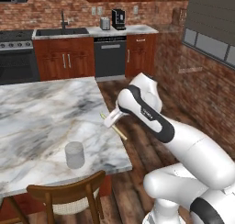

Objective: Take a straw from the drawer in front and place it inside the glass cup on the dining counter.

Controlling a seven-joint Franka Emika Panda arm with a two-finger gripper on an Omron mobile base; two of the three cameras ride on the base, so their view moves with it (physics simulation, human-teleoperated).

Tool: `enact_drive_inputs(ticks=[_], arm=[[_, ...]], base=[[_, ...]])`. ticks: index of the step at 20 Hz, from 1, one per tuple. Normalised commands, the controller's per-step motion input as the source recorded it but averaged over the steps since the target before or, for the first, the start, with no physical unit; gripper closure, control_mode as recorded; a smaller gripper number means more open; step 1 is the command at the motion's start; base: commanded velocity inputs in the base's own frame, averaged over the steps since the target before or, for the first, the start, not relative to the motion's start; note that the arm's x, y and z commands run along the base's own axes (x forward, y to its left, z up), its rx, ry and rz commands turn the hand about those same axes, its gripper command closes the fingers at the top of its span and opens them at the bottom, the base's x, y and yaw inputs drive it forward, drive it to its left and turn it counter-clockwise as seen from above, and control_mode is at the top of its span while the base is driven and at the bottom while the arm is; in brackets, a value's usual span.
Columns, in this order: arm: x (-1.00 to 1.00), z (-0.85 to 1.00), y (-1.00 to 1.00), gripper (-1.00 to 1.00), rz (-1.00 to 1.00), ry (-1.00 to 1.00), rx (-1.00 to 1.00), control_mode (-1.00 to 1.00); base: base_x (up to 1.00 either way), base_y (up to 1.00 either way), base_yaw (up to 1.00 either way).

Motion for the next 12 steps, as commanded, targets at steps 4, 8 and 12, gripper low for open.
enact_drive_inputs(ticks=[4,8,12], arm=[[0.00,0.30,0.14,1.00,0.30,-0.20,0.21,-1.00],[0.00,0.10,0.41,1.00,0.20,-0.13,0.26,-1.00],[0.11,0.00,0.47,1.00,0.18,0.02,0.27,-1.00]], base=[[0.00,0.00,0.00],[0.00,0.00,0.00],[0.00,0.00,0.00]])
